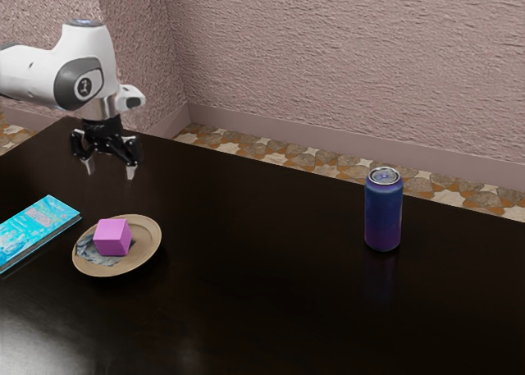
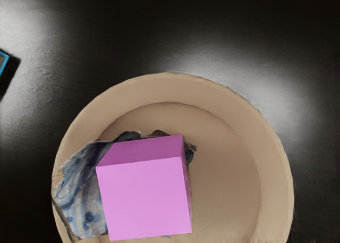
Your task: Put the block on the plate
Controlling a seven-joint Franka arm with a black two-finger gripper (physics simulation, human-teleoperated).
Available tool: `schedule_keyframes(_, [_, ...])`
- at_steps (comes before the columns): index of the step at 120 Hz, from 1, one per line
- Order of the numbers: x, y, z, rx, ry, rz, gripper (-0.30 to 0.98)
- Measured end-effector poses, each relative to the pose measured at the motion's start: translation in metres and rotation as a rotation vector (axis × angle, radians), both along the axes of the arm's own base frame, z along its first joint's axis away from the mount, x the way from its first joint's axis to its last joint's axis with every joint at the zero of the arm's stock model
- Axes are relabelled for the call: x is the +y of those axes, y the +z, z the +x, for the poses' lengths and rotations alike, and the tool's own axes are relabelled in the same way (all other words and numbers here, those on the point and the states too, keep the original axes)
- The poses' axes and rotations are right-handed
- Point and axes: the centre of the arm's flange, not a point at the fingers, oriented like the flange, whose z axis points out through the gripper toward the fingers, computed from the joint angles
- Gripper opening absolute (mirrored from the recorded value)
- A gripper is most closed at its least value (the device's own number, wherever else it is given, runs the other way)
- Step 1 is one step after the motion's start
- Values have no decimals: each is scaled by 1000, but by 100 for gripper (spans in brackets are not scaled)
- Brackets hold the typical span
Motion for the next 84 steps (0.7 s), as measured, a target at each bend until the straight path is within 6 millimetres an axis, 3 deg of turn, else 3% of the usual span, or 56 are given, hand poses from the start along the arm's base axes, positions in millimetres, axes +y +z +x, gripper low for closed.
schedule_keyframes(19, [-31, 43, 16, -32, -90, 3, 69])
schedule_keyframes(32, [-39, 64, 22, -40, -120, 8, 69])
schedule_keyframes(64, [-61, 99, 25, -49, -178, 11, 69])
schedule_keyframes(84, [-77, 134, 18, -77, -222, 12, 69])
